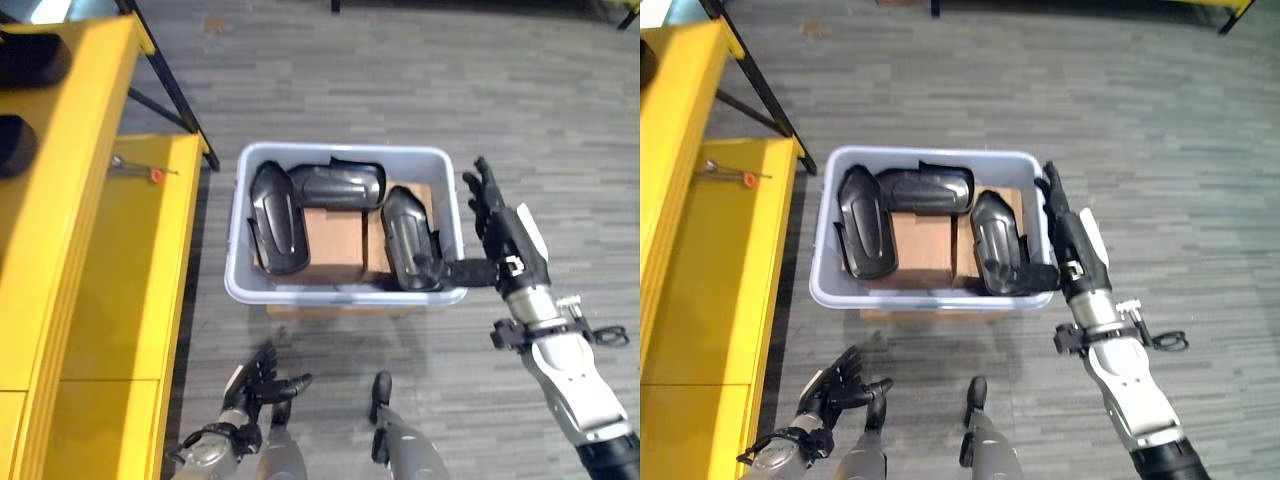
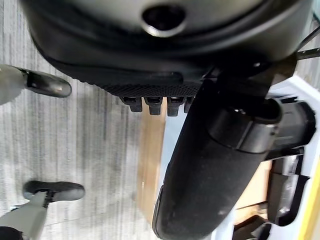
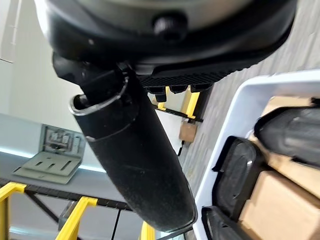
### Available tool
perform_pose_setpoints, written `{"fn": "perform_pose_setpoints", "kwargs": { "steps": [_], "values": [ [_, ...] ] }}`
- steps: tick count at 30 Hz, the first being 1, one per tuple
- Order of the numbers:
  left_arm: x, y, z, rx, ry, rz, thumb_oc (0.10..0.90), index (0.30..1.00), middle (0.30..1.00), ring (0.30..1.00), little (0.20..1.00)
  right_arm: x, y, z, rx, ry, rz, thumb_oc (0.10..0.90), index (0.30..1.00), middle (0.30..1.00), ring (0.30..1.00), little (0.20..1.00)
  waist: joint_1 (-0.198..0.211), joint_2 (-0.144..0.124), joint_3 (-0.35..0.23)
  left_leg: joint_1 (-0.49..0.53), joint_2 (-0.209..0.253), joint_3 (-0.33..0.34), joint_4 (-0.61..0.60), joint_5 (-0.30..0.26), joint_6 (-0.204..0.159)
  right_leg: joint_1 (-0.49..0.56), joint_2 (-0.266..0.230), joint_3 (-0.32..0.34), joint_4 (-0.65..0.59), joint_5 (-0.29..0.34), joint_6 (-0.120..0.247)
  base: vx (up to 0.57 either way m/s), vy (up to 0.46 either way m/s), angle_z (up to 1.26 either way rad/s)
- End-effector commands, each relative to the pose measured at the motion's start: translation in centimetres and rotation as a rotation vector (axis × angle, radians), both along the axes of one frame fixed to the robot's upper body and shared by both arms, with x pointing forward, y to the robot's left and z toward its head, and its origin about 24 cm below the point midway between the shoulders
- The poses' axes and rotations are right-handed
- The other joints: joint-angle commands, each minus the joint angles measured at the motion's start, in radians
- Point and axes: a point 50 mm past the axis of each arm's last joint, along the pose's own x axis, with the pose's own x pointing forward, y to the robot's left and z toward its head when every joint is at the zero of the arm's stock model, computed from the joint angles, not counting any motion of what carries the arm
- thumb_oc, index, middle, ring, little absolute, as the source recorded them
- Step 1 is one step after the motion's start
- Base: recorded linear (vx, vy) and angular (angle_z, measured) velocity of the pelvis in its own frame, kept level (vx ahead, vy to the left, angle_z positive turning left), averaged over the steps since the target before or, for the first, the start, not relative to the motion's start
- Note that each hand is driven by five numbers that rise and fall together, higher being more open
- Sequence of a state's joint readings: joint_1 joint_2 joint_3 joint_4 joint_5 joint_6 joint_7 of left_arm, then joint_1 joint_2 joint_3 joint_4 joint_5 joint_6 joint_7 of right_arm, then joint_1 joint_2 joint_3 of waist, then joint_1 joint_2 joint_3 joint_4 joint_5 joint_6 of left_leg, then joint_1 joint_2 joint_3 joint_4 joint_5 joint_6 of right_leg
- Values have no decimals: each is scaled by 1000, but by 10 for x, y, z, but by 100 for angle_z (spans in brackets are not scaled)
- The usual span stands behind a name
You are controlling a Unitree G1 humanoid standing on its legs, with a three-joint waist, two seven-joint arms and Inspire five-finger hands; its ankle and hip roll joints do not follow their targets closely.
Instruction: Move parts from the plastic box to the shelf.
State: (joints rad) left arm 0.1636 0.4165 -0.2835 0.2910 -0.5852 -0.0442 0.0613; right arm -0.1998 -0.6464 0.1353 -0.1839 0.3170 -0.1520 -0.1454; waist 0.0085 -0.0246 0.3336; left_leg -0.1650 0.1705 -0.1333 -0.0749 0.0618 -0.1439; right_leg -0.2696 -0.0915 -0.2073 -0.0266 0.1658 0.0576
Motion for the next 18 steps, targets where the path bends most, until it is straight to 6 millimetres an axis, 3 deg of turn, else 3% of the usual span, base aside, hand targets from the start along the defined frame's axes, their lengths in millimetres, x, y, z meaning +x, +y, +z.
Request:
{"fn": "perform_pose_setpoints", "kwargs": {
  "steps": [1,2,4,11,18],
  "values": [
    [16,0,31,-2,-172,-27,900,1000,1000,1000,1000,-4,13,62,-24,-320,59,900,1000,1000,1000,1000,30,-36,-37,77,-10,-36,-12,-42,79,-64,-101,30,124,-17,97,-73,-43,12],
    [19,-1,34,-11,-188,-32,900,1000,1000,1000,1000,16,18,68,-89,-312,22,900,1000,1000,1000,1000,46,-33,-18,59,-10,-42,-12,-34,77,-78,-105,23,132,-19,93,-82,-39,15],
    [22,-4,37,-15,-202,-41,900,1000,1000,1000,1000,35,23,79,-181,-325,-36,900,1000,1000,1000,1000,61,-27,5,41,-9,-49,-12,-24,74,-92,-105,18,137,-19,91,-82,-38,15],
    [30,-10,43,-29,-231,-47,900,1000,1000,1000,1000,58,20,99,-255,-350,-144,900,1000,1000,1000,1000,81,-11,34,-12,-8,-64,-12,2,60,-121,-107,-4,136,-18,87,-42,-28,11],
    [39,-17,51,-39,-271,-62,900,1000,1000,1000,1000,84,14,88,-237,-232,-213,900,1000,1000,1000,1000,98,4,55,-71,-4,-80,-12,26,42,-160,-107,-27,141,-18,82,-23,-35,6]
  ]
}}
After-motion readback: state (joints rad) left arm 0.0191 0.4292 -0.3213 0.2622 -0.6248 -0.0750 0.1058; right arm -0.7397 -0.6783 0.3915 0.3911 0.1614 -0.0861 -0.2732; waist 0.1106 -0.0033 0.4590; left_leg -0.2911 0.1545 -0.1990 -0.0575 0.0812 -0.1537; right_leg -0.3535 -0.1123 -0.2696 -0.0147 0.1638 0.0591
